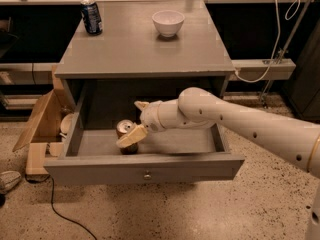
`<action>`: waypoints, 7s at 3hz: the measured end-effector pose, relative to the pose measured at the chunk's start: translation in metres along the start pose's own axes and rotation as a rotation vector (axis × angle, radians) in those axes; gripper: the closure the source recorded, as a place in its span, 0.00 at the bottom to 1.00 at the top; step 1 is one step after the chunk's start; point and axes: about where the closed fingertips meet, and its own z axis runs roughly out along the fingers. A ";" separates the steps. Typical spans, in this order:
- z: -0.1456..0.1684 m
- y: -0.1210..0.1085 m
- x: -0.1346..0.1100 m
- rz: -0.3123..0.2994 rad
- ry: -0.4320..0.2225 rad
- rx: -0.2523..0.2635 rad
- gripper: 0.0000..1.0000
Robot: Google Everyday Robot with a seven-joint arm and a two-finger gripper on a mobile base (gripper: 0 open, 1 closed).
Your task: Pick orange can from top drawer and place on counter
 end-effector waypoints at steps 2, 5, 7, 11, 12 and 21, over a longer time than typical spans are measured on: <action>0.017 -0.005 0.013 -0.013 -0.030 0.026 0.18; -0.005 -0.012 0.002 -0.017 -0.121 0.037 0.95; -0.114 -0.080 -0.094 -0.152 -0.189 -0.015 1.00; -0.188 -0.122 -0.192 -0.230 -0.193 0.027 1.00; -0.187 -0.164 -0.216 -0.124 -0.158 0.126 1.00; -0.287 -0.232 -0.183 0.144 -0.084 0.393 0.00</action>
Offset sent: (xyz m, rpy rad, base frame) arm 0.0113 0.0056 -0.0265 0.0334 -0.0494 -0.0238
